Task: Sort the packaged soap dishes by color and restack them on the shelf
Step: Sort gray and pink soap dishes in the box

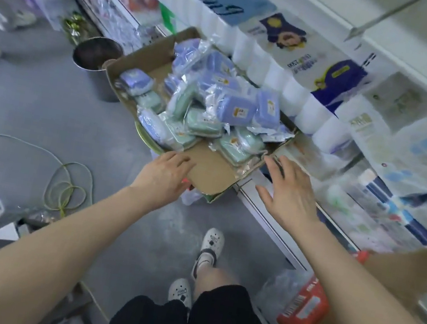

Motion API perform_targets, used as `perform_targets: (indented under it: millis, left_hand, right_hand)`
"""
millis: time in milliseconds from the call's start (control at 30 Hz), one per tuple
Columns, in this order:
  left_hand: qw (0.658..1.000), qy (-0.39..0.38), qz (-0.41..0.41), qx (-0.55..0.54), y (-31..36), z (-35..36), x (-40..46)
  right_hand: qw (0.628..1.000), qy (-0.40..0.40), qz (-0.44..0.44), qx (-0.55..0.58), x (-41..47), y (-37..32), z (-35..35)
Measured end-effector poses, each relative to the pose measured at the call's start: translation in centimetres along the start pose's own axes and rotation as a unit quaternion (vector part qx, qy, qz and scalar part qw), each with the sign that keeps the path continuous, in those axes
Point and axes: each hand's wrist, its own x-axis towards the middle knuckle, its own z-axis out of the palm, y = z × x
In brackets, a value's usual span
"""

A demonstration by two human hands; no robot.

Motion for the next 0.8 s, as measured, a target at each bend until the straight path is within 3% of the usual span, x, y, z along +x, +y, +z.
perform_targets:
  millis: [300, 467, 567, 700, 800]
  left_hand:
    - [0.995, -0.060, -0.074, -0.023, -8.7, 0.2, 8.4]
    - [0.994, -0.071, -0.086, -0.013, -12.4, -0.3, 14.0]
    - [0.995, -0.067, -0.067, -0.014, -13.3, -0.5, 17.2]
    - [0.997, -0.070, -0.001, -0.014, -14.1, 0.0, 22.7]
    - [0.995, -0.093, 0.041, -0.011, -14.7, 1.4, 27.6]
  right_hand:
    - [0.998, -0.040, -0.014, 0.038, 15.4, -0.2, 5.0]
    - [0.991, -0.126, -0.025, 0.037, 24.2, 0.7, 7.3]
    - [0.984, -0.166, -0.047, 0.041, 26.8, 1.4, 9.1]
    - [0.991, -0.089, -0.051, 0.083, 26.5, 1.5, 10.0]
    - [0.989, -0.121, -0.046, 0.068, 24.0, 1.2, 9.8]
